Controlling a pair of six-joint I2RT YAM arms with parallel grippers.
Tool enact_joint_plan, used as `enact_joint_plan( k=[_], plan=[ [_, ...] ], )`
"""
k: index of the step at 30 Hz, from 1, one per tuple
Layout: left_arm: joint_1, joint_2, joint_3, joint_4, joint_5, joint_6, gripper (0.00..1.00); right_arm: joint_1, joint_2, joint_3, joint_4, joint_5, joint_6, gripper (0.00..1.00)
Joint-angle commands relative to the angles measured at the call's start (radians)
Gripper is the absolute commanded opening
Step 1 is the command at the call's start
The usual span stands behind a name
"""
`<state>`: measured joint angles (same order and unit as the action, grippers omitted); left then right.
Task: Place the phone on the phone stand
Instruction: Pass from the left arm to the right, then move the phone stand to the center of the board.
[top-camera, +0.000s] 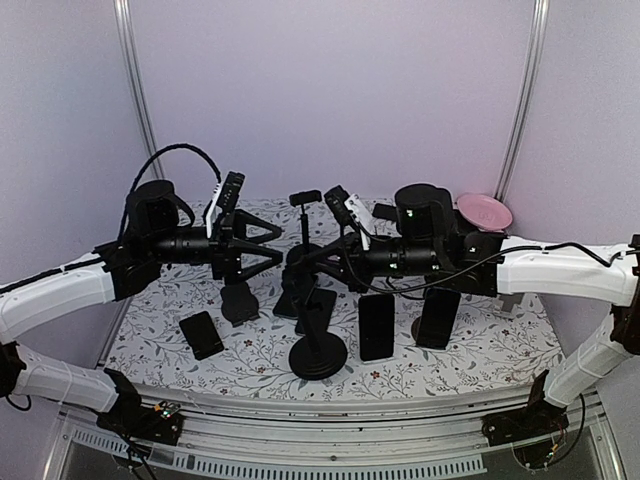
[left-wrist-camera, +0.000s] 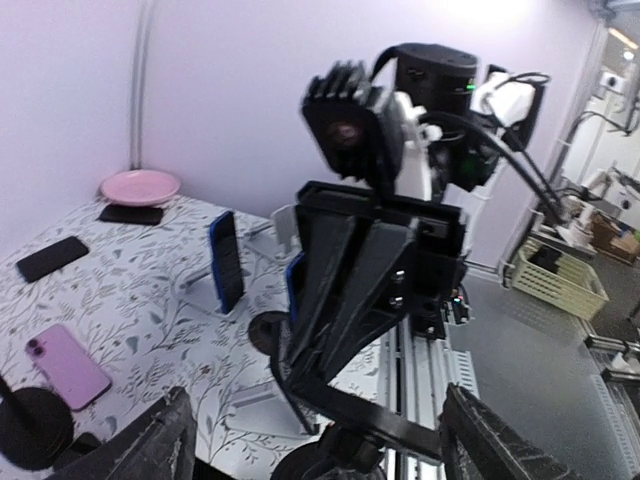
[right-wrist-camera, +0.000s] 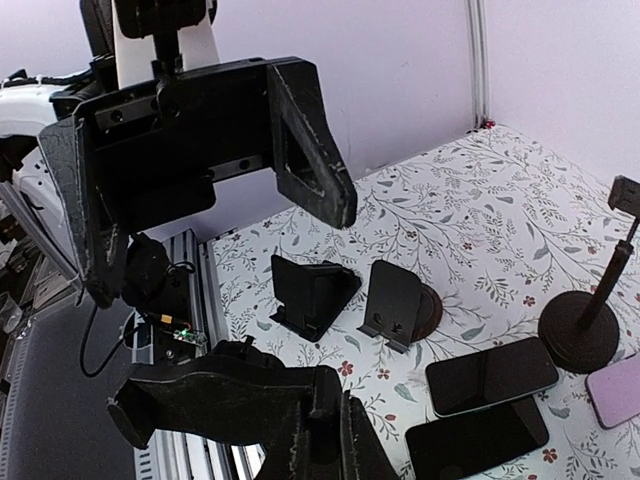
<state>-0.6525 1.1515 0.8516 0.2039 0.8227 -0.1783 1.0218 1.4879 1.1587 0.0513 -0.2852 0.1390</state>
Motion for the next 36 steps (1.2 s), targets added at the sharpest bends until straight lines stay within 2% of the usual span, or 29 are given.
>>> enact_joint_plan(
  k=[1,6,13,24,29,36],
  plan=[
    [-0.009,-0.05,-0.059,-0.022,-0.296,-0.039,0.85,0.008,-0.03,-0.024,0.15,0.103,0.075,0.01],
    [-0.005,-0.095,-0.114,-0.039,-0.559,-0.085,0.87,0.016,-0.07,-0.056,0.179,0.128,0.111,0.01],
    [0.035,-0.025,-0.105,-0.116,-0.739,-0.171,0.85,0.021,-0.141,-0.038,0.171,0.202,0.149,0.01],
    [0.021,0.141,-0.11,-0.089,-0.711,-0.239,0.79,0.002,-0.121,0.24,0.011,0.382,0.125,0.01],
    [-0.05,0.257,-0.106,-0.052,-0.701,-0.257,0.76,-0.016,-0.118,0.356,-0.085,0.464,0.115,0.01],
    [-0.163,0.46,-0.02,-0.012,-0.644,-0.262,0.72,-0.04,-0.183,0.386,-0.164,0.515,0.123,0.01]
  ],
)
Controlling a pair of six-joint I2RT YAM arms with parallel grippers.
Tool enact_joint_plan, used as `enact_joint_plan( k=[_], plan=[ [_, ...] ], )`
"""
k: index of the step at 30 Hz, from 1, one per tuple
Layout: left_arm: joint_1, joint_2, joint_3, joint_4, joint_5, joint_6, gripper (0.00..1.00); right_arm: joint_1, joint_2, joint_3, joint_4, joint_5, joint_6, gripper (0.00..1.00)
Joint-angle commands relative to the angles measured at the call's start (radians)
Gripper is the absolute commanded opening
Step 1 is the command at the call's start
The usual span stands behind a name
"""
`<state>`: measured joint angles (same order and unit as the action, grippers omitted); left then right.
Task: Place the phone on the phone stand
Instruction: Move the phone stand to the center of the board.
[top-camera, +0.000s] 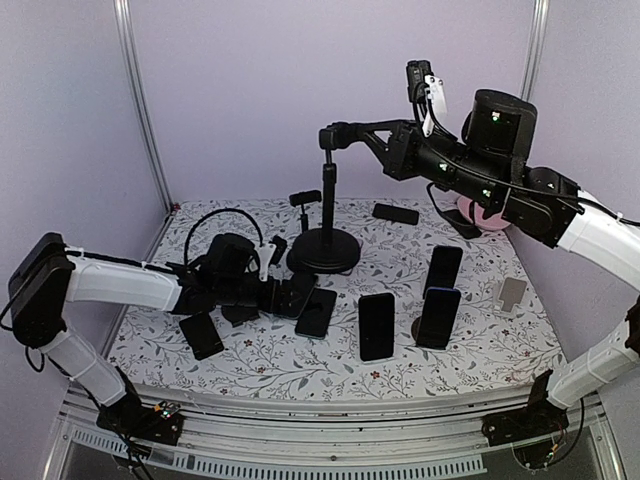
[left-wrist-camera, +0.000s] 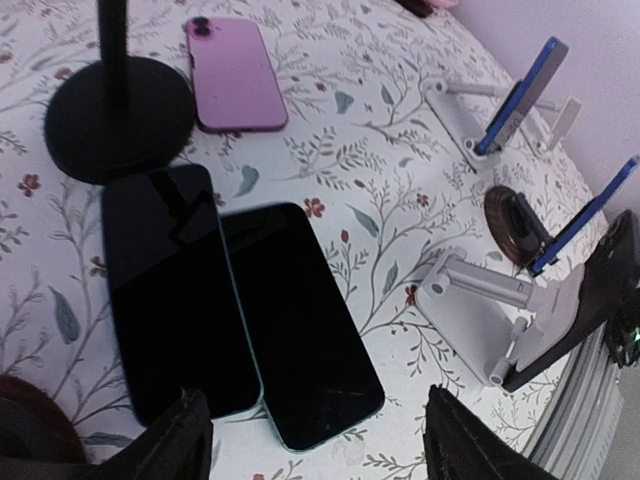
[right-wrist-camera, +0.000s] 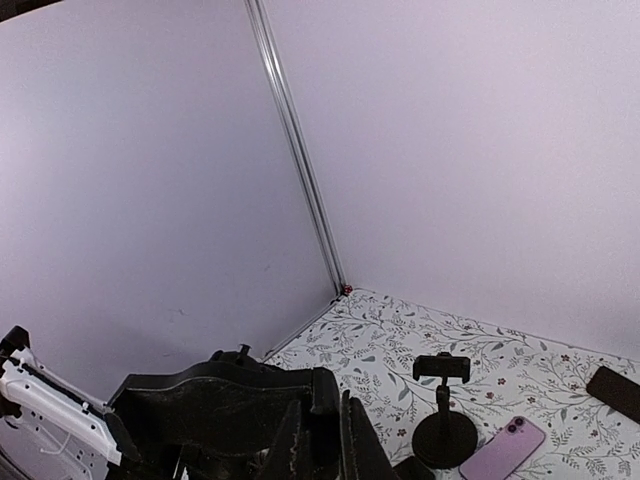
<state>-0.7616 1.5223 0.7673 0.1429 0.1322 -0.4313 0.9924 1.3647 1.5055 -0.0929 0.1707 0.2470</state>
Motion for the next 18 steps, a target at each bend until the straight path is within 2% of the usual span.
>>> enact_joint_plan(
  k=[1,8,18],
  plan=[
    [-0.067,0.121,0.085,0.052,0.059,-0.009,0.72,-0.011,-0.068,0.038,-0.028,0.065,0.015,0.01],
    [-0.148,0.339,0.245,0.061,0.101,-0.007,0.71,-0.011,-0.107,0.016,-0.057,0.074,0.019,0.01],
    [-0.155,0.565,0.382,0.053,0.125,-0.082,0.72,-0.012,-0.128,0.017,-0.076,0.067,0.023,0.01]
  ],
)
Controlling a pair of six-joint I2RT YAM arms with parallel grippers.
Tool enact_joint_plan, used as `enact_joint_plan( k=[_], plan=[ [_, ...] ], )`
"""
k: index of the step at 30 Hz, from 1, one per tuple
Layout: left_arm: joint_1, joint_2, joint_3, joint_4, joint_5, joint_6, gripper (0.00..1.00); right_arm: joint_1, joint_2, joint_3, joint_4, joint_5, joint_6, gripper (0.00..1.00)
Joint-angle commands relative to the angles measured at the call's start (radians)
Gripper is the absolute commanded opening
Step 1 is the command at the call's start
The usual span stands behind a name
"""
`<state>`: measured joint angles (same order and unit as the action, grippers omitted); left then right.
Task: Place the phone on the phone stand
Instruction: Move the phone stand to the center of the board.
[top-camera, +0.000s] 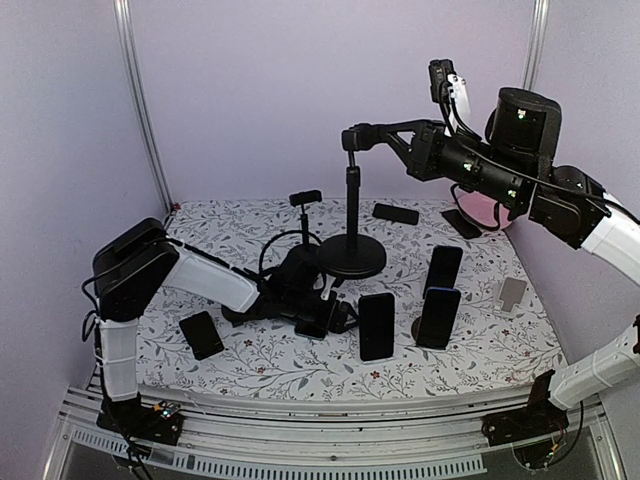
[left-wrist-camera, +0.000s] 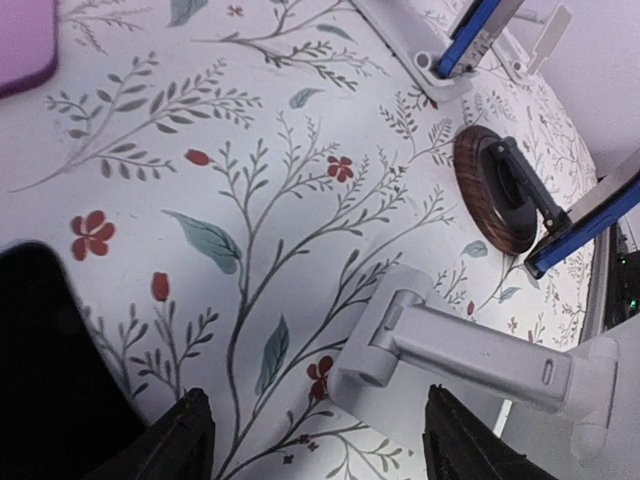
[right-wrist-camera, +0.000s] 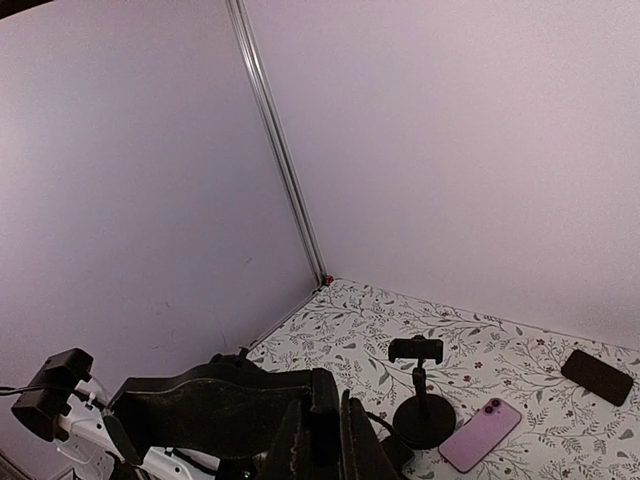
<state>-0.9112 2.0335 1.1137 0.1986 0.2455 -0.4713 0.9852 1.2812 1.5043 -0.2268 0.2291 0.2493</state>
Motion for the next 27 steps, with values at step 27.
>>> enact_joint_plan(
  k=[27],
  plan=[
    [0.219,-0.157,-0.245,-0.217,-0.276,-0.017,0.72,-0.004,-0.053,-0.027,0.065,-0.001,0.031,0.01]
  ],
)
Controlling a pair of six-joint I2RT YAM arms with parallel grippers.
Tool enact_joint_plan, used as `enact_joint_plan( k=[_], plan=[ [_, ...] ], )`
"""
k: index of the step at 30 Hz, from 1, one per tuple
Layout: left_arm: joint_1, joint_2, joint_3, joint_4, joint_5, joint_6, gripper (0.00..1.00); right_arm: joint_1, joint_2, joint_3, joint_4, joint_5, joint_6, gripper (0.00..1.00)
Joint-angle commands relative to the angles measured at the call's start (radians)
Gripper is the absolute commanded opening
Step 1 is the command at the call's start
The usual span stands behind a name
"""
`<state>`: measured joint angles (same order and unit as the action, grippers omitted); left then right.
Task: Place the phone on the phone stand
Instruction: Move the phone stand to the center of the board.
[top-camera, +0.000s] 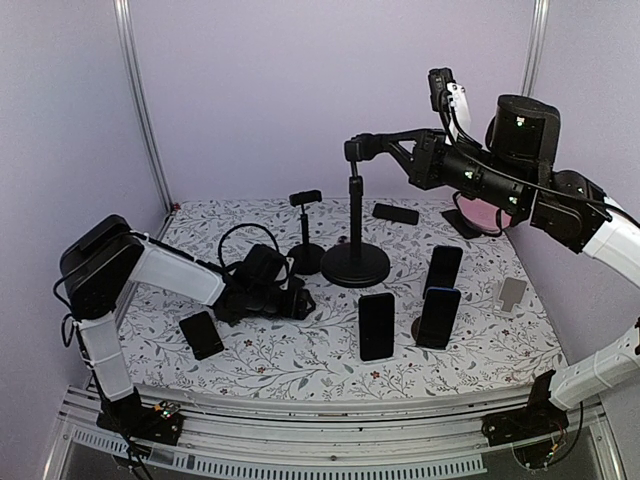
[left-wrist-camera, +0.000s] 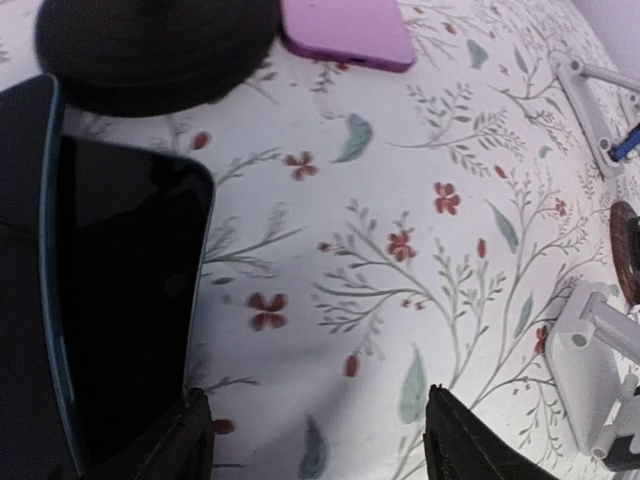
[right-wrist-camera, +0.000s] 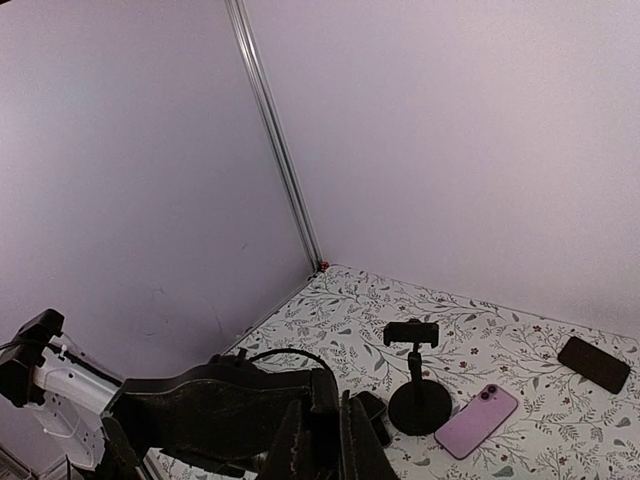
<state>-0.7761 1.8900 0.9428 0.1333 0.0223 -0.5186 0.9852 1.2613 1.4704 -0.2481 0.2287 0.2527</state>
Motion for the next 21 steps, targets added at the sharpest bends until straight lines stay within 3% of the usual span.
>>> enact_joint_plan(
  k=[1,21],
  plan=[
    [0.1,-0.023,-0.082,-0.153,-0.053,0.037,0.72,-0.004,-0.031,0.007,0.089,-0.003,0.03,0.01],
    [0.298,-0.12,-0.114,-0.194,-0.027,0.117,0.74,-0.003,0.133,0.003,0.221,-0.112,0.08,0.01]
  ],
)
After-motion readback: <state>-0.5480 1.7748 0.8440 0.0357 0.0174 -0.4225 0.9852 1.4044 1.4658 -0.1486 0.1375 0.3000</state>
